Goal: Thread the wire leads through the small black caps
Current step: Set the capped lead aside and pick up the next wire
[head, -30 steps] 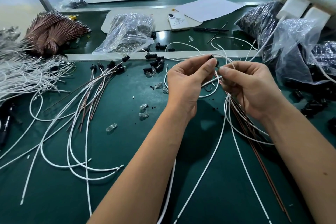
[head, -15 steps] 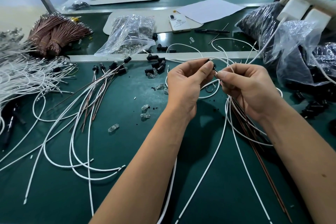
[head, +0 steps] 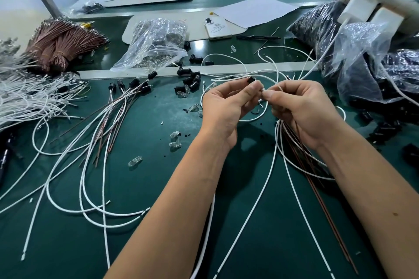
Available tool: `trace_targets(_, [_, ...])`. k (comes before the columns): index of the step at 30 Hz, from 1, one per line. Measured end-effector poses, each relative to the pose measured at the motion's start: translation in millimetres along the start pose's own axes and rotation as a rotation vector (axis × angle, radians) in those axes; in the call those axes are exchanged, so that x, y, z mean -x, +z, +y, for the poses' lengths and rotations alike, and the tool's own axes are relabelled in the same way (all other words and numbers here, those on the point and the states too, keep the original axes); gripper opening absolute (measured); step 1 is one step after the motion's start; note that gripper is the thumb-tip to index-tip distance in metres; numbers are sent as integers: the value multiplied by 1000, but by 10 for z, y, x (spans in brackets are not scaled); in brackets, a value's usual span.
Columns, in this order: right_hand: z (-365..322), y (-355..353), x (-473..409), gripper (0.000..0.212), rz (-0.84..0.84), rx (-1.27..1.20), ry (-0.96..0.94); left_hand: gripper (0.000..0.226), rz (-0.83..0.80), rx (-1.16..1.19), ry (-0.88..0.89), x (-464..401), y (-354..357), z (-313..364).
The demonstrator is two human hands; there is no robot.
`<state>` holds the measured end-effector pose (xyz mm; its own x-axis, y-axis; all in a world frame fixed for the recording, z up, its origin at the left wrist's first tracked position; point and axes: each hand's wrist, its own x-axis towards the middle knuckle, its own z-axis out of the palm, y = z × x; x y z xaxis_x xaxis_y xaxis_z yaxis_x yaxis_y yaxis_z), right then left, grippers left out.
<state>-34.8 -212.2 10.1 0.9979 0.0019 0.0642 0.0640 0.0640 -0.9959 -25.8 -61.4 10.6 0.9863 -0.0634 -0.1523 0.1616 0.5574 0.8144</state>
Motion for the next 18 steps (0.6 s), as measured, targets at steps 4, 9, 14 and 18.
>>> trace_targets(4, [22, 27, -3, 14, -1, 4, 19, 9, 55, -3, 11, 10, 17, -3])
trace_targets(9, [23, 45, 3, 19, -8, 12, 19, 9, 80, -15, 15, 15, 0, 28])
trace_targets(14, [21, 45, 9, 20, -16, 29, 23, 10, 100, -1, 8, 25, 0, 45])
trace_targets(18, [18, 53, 11, 20, -14, 33, 22, 10, 106, -3, 14, 27, -4, 52])
